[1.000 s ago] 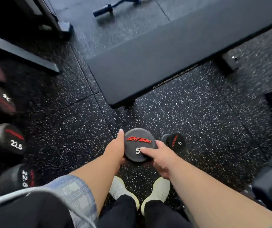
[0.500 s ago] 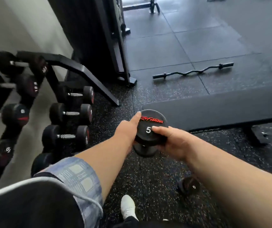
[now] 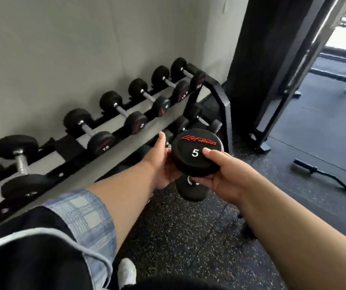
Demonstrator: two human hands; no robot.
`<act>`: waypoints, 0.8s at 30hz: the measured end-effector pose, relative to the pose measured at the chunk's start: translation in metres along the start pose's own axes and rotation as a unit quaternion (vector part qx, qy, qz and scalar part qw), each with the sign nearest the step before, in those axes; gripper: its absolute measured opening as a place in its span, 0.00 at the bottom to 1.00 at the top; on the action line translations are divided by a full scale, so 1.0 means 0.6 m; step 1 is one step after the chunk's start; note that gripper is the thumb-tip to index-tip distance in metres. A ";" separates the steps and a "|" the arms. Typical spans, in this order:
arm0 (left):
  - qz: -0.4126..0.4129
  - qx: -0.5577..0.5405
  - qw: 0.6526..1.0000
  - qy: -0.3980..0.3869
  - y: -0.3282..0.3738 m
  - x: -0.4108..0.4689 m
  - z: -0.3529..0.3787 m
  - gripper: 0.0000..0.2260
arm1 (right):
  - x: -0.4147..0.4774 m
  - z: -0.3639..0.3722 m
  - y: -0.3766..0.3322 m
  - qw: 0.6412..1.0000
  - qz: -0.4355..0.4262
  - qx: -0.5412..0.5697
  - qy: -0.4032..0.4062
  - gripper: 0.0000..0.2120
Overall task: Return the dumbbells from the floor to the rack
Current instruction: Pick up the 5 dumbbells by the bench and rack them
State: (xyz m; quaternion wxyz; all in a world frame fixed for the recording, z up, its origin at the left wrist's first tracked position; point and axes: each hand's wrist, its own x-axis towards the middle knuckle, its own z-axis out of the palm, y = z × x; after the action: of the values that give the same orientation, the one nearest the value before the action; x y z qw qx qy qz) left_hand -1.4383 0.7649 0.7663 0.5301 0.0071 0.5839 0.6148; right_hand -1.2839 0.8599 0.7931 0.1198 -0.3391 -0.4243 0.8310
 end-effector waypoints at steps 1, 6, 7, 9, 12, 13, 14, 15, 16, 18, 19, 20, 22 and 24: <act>-0.023 -0.010 1.000 -0.001 0.006 -0.015 -0.037 0.35 | 0.003 0.031 0.005 1.000 0.000 -0.007 -0.018 0.18; -0.145 0.076 0.986 -0.017 -0.025 -0.090 -0.210 0.36 | 0.005 0.202 0.052 0.992 0.011 -0.044 -0.116 0.17; -0.144 0.057 0.988 -0.017 -0.031 -0.102 -0.237 0.35 | 0.003 0.234 0.064 0.988 0.019 -0.059 -0.139 0.18; -0.105 -0.006 0.994 0.000 -0.032 -0.134 -0.287 0.29 | 0.000 0.302 0.089 0.978 0.033 -0.089 -0.188 0.23; -0.019 -0.159 0.984 0.079 -0.020 -0.181 -0.369 0.12 | 0.000 0.410 0.138 0.958 0.062 -0.120 -0.253 0.24; 0.003 -0.210 0.972 0.106 -0.014 -0.194 -0.401 0.09 | 0.004 0.445 0.156 0.953 0.071 -0.125 -0.267 0.23; 0.015 -0.248 0.961 0.123 -0.009 -0.207 -0.436 0.07 | 0.007 0.482 0.174 0.948 0.078 -0.131 -0.279 0.23; 0.014 -0.278 0.951 0.135 -0.001 -0.225 -0.473 0.06 | 0.010 0.518 0.193 0.943 0.085 -0.140 -0.291 0.23; 0.005 -0.295 0.943 0.152 0.008 -0.243 -0.509 0.08 | 0.013 0.554 0.213 0.937 0.091 -0.146 -0.305 0.23; 0.011 -0.293 0.937 0.189 0.030 -0.280 -0.588 0.11 | 0.021 0.626 0.250 0.924 0.105 -0.148 -0.335 0.23; 0.031 -0.289 0.936 0.198 0.041 -0.301 -0.626 0.11 | 0.025 0.661 0.267 0.919 0.112 -0.149 -0.349 0.23; 0.044 -0.282 0.936 0.207 0.049 -0.321 -0.663 0.11 | 0.028 0.696 0.285 0.913 0.118 -0.149 -0.360 0.23; 0.051 -0.298 0.926 0.227 0.064 -0.354 -0.734 0.12 | 0.035 0.763 0.316 0.904 0.125 -0.148 -0.381 0.22; 0.073 -0.303 0.926 0.215 0.078 -0.381 -0.800 0.11 | 0.042 0.824 0.348 0.894 0.126 -0.151 -0.404 0.20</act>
State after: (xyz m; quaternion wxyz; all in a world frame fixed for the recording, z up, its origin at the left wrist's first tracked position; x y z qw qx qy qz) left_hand -1.6694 0.2842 0.7871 0.3220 -0.2435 0.4678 0.7862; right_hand -1.6127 0.4361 0.8200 -0.2200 -0.0387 -0.5100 0.8307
